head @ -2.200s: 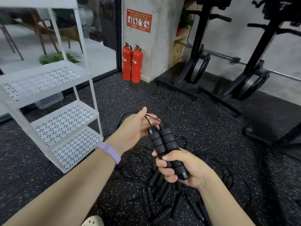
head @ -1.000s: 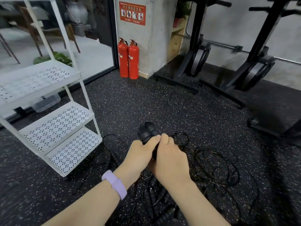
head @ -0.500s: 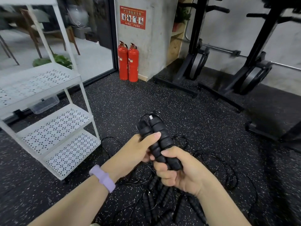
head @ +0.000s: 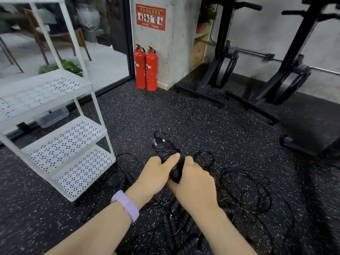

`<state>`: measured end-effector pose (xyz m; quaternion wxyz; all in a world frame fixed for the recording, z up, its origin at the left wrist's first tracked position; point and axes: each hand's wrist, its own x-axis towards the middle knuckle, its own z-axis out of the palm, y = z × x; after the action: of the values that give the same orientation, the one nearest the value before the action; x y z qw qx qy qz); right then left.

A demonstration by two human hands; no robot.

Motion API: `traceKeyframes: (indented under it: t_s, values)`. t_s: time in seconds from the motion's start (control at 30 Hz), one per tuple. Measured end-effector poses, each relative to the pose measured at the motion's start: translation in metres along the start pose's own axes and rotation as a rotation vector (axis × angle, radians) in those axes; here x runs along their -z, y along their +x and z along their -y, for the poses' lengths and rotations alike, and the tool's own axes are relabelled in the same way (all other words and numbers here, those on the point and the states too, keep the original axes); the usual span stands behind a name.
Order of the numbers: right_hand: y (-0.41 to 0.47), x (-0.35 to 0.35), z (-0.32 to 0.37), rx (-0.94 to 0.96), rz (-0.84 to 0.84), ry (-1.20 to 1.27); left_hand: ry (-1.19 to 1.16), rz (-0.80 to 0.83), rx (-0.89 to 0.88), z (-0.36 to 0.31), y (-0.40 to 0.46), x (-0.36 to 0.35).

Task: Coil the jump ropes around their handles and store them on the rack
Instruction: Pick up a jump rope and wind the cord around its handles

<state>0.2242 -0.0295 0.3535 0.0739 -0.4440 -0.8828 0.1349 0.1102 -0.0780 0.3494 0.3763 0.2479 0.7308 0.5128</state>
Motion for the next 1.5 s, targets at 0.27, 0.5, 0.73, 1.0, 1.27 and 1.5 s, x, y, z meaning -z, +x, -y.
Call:
traceKeyframes:
  t_s: [0.27, 0.5, 0.73, 1.0, 1.27, 1.5]
  values:
    - [0.009, 0.037, -0.035, -0.24, 1.033, 1.576, -0.19, 0.32, -0.184, -0.009, -0.007, 0.009]
    - [0.007, 0.038, -0.024, -0.138, 0.969, 1.726, 0.031, 0.335, -0.413, -0.021, -0.001, 0.026]
    - [0.002, 0.04, -0.021, -0.114, 0.985, 1.809, 0.084, 0.278, -0.513, -0.023, 0.002, 0.029]
    - [0.009, 0.024, -0.027, -0.087, 0.317, 0.682, 0.145, 0.312, -0.051, -0.006, 0.003, 0.032]
    - [-0.003, -0.02, 0.018, -0.004, -0.017, -0.054, -0.127, 0.092, 0.193, 0.001, 0.008, 0.021]
    - [0.012, 0.026, -0.028, -0.138, 0.821, 1.307, -0.22, 0.442, -0.025, -0.008, 0.001, 0.037]
